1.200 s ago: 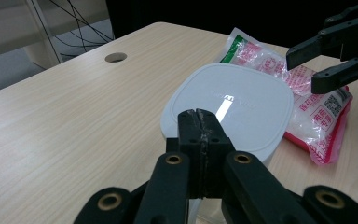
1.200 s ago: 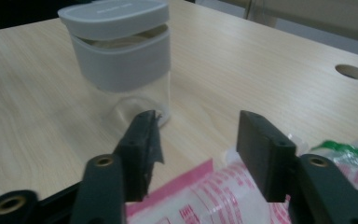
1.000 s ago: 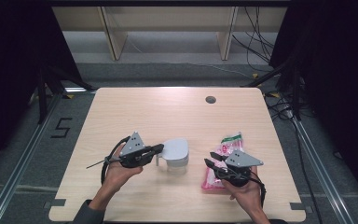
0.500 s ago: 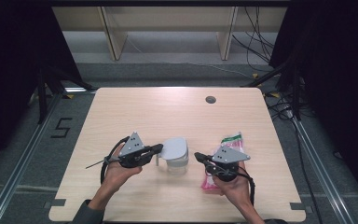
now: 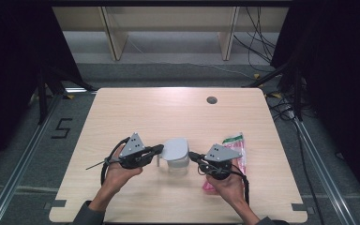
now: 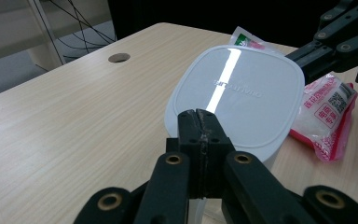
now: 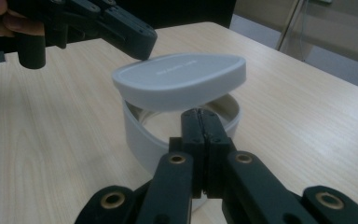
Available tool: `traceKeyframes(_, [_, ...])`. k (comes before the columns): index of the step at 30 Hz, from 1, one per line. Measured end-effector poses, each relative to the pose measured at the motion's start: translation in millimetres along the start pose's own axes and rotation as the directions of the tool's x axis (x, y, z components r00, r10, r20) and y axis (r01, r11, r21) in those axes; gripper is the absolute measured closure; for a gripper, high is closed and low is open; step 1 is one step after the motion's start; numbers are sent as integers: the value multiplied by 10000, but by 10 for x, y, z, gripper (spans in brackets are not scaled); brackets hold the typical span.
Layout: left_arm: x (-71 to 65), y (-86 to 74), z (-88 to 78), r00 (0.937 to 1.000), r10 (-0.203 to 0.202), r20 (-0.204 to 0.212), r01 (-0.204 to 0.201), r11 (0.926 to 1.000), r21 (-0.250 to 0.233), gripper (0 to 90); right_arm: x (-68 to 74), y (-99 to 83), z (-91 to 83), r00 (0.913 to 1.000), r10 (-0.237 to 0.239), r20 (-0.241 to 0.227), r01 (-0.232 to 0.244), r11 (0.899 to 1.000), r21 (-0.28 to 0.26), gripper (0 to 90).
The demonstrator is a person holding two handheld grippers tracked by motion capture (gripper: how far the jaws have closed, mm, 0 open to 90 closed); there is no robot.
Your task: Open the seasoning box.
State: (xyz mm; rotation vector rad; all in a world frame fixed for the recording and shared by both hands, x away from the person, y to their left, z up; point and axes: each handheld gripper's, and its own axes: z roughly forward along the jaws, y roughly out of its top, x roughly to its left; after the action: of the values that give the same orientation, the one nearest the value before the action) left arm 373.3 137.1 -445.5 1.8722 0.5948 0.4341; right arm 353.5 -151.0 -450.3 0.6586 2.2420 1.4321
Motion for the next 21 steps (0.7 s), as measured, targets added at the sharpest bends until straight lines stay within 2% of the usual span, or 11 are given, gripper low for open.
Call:
traceKeyframes(1, [7,1,0,10000,10,0,-10,10000,23,886,12,12,-4,10000,29,60,-29,10000,33,900])
traceKeyframes(2, [7,-3,0,9998,-199,-84,199,9998,27,872,24,21,3,10000,43,45,-43,10000,-12,900])
traceKeyframes(5, [27,-5,-31,9997,-173,-145,173,9998,61,820,29,44,19,9998,-175,-57,175,9998,-10,900])
traceKeyframes(8, [31,5,-91,9990,-447,-32,447,9990,68,685,61,58,36,10000,-10,21,10,10000,-20,900])
traceKeyframes(11, [31,-9,-144,9989,-466,-84,466,9989,57,604,57,80,60,9996,-276,-42,275,9996,-105,900])
traceKeyframes(13, [47,-53,-234,9997,-202,-125,205,9996,202,574,75,95,66,9999,-155,10,155,9998,-134,900])
traceKeyframes(14, [45,-78,-257,9995,-297,-120,299,9994,185,560,73,106,76,9995,-321,-68,320,9994,-152,900])
traceKeyframes(15, [32,-107,-284,9982,-553,-215,559,9980,285,544,91,113,74,9999,-120,-51,120,9999,-86,900])
traceKeyframes(18, [19,-191,-338,9968,-693,-411,710,9965,440,497,101,144,103,9990,-414,-175,411,9990,-165,900])
traceKeyframes(20, [33,-238,-370,9979,-507,-415,528,9973,513,473,123,165,119,9988,-448,-178,445,9988,-186,900])
traceKeyframes(21, [19,-263,-379,9959,-746,-507,772,9957,516,463,137,175,132,9990,-431,-136,427,9987,-288,900])
